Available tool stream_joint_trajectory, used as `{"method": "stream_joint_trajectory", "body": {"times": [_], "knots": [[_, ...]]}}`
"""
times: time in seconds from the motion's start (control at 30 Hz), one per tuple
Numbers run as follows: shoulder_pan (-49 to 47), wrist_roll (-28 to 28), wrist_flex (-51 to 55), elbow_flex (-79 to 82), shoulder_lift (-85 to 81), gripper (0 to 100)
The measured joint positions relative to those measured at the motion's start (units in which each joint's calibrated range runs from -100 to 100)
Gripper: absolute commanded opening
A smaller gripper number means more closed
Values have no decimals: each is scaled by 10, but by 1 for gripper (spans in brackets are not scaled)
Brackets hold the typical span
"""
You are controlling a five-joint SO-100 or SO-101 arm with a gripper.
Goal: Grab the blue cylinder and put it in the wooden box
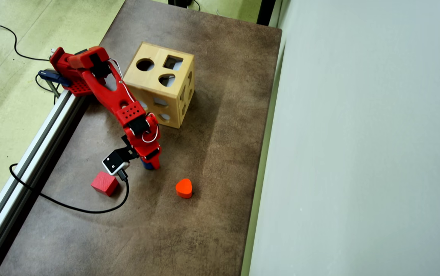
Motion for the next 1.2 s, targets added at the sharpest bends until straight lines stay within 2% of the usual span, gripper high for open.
{"method": "stream_joint_trajectory", "body": {"times": [0.67, 1.03, 1.2], "knots": [[0, 1, 12, -1, -13, 22], [0, 1, 13, -1, -82, 22], [0, 1, 55, 0, -131, 22]]}}
